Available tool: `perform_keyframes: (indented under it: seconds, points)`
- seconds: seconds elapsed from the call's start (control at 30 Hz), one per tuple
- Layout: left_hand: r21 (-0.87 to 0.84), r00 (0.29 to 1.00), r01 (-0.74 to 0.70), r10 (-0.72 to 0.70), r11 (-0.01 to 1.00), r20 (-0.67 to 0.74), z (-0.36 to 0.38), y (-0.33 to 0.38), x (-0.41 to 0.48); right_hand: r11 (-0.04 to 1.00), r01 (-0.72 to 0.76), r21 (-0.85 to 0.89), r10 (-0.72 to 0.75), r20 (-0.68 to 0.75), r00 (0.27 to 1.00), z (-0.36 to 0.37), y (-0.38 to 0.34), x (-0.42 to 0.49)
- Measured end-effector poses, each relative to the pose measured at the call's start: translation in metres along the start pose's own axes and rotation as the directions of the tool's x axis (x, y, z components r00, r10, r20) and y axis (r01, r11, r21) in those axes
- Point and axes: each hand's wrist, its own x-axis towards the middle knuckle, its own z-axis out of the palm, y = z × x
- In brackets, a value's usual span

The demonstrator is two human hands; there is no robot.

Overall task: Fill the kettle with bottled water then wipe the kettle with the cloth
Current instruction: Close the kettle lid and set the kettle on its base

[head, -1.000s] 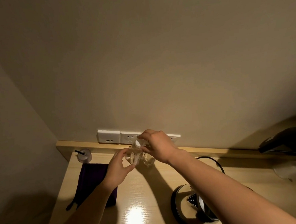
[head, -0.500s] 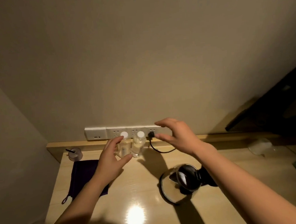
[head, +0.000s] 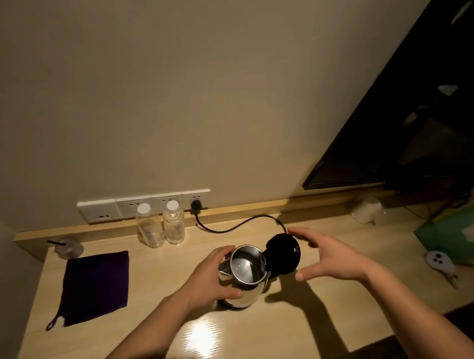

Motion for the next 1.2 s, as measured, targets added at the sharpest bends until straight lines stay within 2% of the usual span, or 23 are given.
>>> perform_keyframes:
  seconds: [0.13, 0.3, 0.43, 0.53, 0.63, 0.73, 0.93, 1.2]
  points:
    - [-0.059, 0.994, 0.038, -0.044, 0.998, -0.1, 0.01, -0.009, 0.004, 0.997, 0.074, 0.021, -0.073, -0.038, 0.997, 0.015, 0.015, 0.01]
    - [-0.035, 0.995, 0.056, -0.059, 0.998, -0.079, 0.009, -0.006, 0.005, 0.986, 0.164, 0.025, -0.161, -0.093, 0.983, 0.032, 0.001, 0.022]
    - [0.043, 0.999, 0.029, -0.029, 0.999, -0.016, -0.001, 0.005, 0.002, 0.956, 0.266, -0.124, -0.274, -0.047, 0.961, 0.049, -0.026, 0.037]
    - [-0.007, 1.0, 0.001, -0.001, 1.0, -0.02, -0.007, 0.016, 0.001, 0.895, 0.317, -0.315, -0.336, -0.007, 0.942, 0.063, -0.038, 0.051]
    - [0.019, 0.999, -0.033, 0.033, 0.999, -0.035, -0.008, 0.029, 0.006, 0.858, 0.309, -0.409, -0.333, 0.013, 0.943, 0.075, -0.041, 0.061]
    - [0.128, 0.997, -0.067, 0.072, 0.99, -0.038, -0.005, 0.03, 0.013, 0.879, 0.295, -0.375, -0.313, 0.012, 0.95, 0.081, -0.037, 0.065]
    - [0.255, 0.996, -0.024, 0.046, 0.967, -0.08, -0.004, 0.023, 0.02, 0.892, 0.284, -0.351, -0.296, 0.018, 0.955, 0.083, -0.032, 0.069]
    - [0.229, 0.997, 0.01, 0.008, 0.973, -0.078, -0.001, 0.014, 0.016, 0.89, 0.288, -0.354, -0.299, 0.022, 0.954, 0.086, -0.031, 0.072]
